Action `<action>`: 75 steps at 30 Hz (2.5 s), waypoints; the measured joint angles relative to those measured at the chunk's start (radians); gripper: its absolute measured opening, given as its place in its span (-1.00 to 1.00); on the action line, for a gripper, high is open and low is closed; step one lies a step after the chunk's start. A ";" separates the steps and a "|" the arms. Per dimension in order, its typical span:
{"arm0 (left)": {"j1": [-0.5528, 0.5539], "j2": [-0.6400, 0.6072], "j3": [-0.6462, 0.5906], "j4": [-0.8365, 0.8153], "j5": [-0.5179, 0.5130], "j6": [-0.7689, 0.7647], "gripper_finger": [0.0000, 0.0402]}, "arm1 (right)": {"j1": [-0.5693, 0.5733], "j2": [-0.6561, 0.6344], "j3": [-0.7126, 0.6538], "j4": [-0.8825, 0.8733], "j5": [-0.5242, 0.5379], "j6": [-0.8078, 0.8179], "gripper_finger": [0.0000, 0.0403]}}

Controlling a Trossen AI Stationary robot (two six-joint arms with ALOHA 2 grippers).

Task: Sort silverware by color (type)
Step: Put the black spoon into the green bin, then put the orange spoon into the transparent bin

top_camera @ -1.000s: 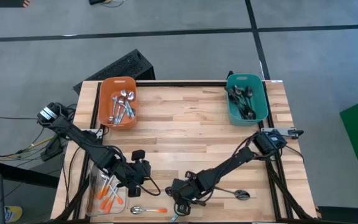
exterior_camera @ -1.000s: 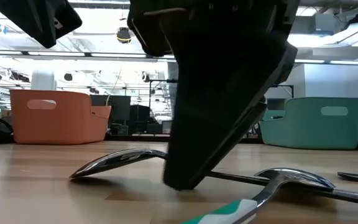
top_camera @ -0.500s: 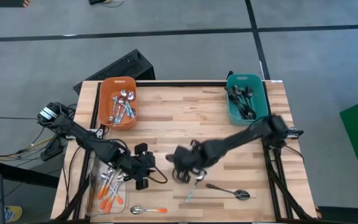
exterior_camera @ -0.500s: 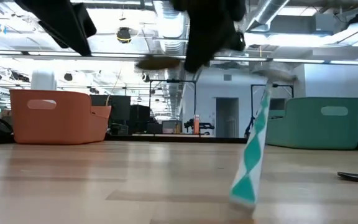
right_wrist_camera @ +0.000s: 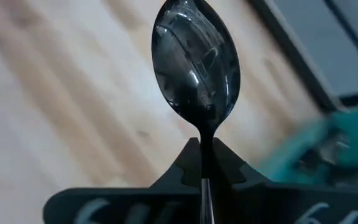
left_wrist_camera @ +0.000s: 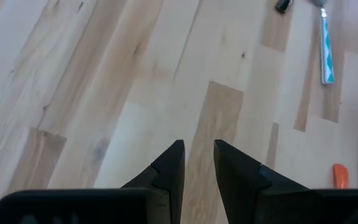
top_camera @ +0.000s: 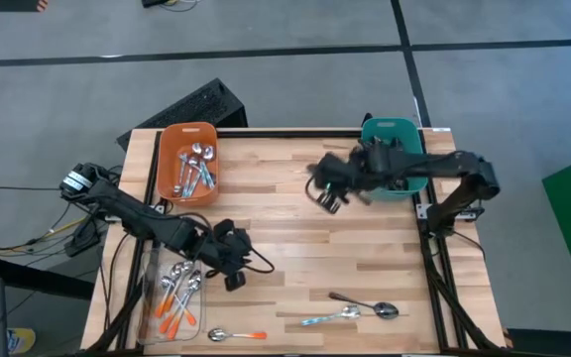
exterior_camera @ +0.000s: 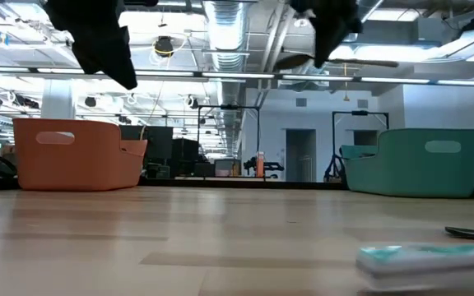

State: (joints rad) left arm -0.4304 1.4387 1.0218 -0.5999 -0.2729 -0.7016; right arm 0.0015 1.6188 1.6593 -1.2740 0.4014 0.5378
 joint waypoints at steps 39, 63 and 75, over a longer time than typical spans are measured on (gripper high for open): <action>-0.211 0.003 -0.064 0.199 0.043 0.115 -0.63 | -0.607 -0.398 -0.606 0.407 -0.114 -0.187 0.19; -0.429 0.376 -0.029 0.448 0.095 0.160 -0.25 | -0.056 -0.402 -0.605 0.441 -0.084 0.302 0.12; -0.394 0.380 -0.035 0.382 0.108 0.128 -0.73 | 0.049 -0.402 -0.605 0.430 -0.054 0.391 0.12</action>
State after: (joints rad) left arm -0.8245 1.8183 0.9869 -0.2177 -0.1651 -0.5733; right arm 0.0501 1.2163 1.0538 -0.8436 0.3473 0.9291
